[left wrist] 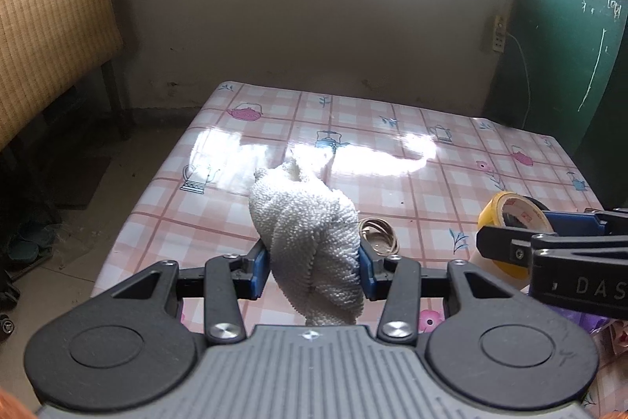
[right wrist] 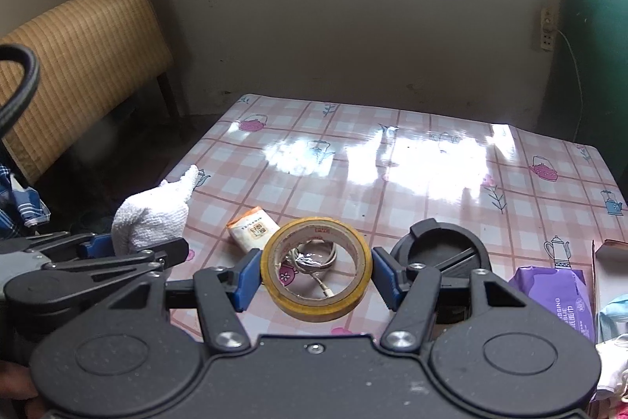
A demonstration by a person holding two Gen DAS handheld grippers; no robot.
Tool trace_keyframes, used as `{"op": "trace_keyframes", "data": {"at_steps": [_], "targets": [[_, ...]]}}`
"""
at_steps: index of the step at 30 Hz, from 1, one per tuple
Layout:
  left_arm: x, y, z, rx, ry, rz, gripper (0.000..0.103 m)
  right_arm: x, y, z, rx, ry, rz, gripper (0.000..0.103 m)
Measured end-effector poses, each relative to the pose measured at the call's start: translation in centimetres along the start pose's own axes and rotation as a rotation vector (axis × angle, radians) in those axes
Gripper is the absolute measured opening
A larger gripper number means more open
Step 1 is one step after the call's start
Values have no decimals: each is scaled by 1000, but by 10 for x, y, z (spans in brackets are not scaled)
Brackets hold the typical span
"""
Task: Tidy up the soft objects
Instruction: 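Carry the white towel and yellow tape roll with both tools toward the box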
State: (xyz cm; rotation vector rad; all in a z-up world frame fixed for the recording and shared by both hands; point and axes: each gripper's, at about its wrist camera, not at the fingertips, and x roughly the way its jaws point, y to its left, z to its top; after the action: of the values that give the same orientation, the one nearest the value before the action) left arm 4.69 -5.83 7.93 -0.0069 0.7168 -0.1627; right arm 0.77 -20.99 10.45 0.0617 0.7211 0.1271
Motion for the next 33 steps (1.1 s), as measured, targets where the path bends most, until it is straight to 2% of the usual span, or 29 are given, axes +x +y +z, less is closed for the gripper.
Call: {"op": "trace_keyframes", "data": {"at_steps": [33], "targets": [[2,-60,13,75,11,-61,46,-27,-46,7,46,-31,-69,72]]}}
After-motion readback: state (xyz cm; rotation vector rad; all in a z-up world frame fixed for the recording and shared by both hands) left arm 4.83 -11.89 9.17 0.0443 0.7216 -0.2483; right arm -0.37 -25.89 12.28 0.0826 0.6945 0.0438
